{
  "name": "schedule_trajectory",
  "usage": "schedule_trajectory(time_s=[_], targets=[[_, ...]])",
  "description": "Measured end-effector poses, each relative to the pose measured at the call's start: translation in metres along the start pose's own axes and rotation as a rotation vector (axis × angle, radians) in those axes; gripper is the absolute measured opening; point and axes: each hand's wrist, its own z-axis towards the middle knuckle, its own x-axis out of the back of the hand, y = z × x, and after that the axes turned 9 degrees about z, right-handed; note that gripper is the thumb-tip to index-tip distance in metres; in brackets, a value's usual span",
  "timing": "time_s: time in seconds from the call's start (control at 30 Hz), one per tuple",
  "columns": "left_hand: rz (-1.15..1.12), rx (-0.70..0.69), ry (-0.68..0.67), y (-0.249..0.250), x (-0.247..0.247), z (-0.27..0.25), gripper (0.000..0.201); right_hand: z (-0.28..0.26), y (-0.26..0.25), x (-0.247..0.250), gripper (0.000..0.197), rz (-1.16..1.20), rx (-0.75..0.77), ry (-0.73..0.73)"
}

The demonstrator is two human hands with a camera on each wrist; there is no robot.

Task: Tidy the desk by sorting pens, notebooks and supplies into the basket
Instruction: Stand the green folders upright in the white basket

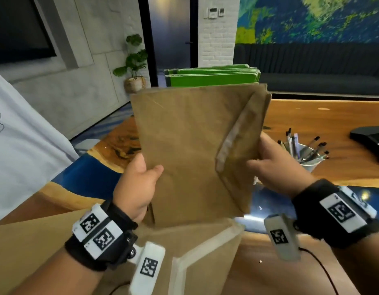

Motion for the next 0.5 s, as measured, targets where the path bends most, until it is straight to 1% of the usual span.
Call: schedule_trajectory(time_s=[0.1,0.17,0.23,0.27,0.3,0.33,0.4,0.43,0.47,0.5], targets=[[0.006,-0.089,0.161,0.030,0.010,0.040,0.030,0.041,-0.001,0.017,0.048,-0.400,-0.066,-0.060],[0.032,-0.156,0.280,0.050,0.013,0.072,0.037,0.068,0.000,0.023,0.049,-0.668,-0.062,-0.060],[0.053,-0.234,0.398,0.067,0.009,0.104,0.052,0.095,-0.001,0.026,0.056,-0.825,-0.018,-0.079],[0.073,-0.265,0.448,0.078,0.005,0.113,0.060,0.107,-0.001,0.026,0.062,-0.867,-0.010,-0.086],[0.092,-0.297,0.471,0.088,0.001,0.120,0.063,0.121,0.000,0.027,0.068,-0.888,-0.008,-0.090],[0.100,-0.339,0.476,0.097,-0.004,0.127,0.059,0.132,0.000,0.026,0.075,-0.883,-0.016,-0.083],[0.063,-0.403,0.443,0.109,-0.014,0.142,0.041,0.154,0.002,0.022,0.084,-0.881,-0.045,-0.057],[0.046,-0.435,0.427,0.111,-0.018,0.149,0.039,0.164,0.007,0.018,0.086,-0.885,-0.063,-0.061],[0.045,-0.440,0.423,0.109,-0.022,0.158,0.040,0.167,0.008,0.014,0.084,-0.903,-0.099,-0.083],[0.042,-0.442,0.419,0.106,-0.026,0.165,0.036,0.171,0.014,0.011,0.079,-0.903,-0.141,-0.117]])
